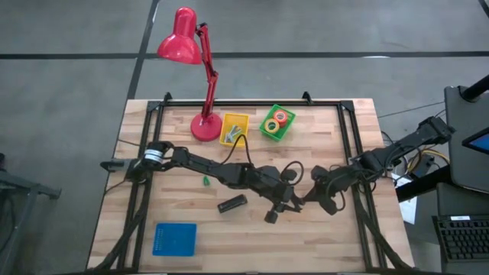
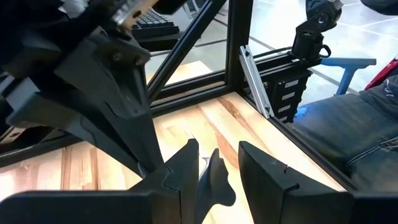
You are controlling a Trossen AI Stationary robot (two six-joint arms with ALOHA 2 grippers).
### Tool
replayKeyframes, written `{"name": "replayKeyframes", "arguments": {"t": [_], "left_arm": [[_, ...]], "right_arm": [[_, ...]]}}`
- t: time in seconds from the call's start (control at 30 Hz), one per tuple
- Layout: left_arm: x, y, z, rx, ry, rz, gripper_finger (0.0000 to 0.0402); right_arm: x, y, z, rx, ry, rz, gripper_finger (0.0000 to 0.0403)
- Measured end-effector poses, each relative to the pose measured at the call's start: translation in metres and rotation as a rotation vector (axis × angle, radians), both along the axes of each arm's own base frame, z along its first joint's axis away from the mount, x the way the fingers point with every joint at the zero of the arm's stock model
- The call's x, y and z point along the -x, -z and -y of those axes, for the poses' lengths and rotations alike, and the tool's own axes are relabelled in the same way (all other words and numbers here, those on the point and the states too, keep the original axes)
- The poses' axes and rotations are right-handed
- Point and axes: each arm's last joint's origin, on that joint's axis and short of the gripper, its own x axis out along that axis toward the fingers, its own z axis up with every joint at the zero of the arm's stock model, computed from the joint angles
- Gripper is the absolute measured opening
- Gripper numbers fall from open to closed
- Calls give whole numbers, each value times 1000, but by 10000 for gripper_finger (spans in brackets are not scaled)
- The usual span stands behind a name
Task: Pick and place Stapler, Stapler remover, tape
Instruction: Put the gray staple remover into the yellow bin
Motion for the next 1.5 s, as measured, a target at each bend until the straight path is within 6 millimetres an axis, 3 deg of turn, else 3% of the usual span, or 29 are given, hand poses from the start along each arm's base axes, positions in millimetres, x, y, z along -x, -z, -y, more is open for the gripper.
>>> {"name": "replayKeyframes", "arguments": {"t": [0.43, 0.77, 1.17, 1.3, 1.5], "left_arm": [[0, -1, -1, -14, -9, 7, 99], [-1, -2, -1, -83, -7, 51, 9], [1, 4, -3, -115, 1, -2, 3], [2, 9, -7, -119, -6, -53, 2], [9, 8, -15, -132, -56, -159, 2]], "right_arm": [[6, -7, 4, -4, 14, 49, 8], [5, -8, 4, 4, 19, 64, 8], [6, -5, 4, 46, -8, 55, 9], [9, 3, 6, 90, -7, 9, 27], [11, 12, 7, 121, 9, -7, 88]]}}
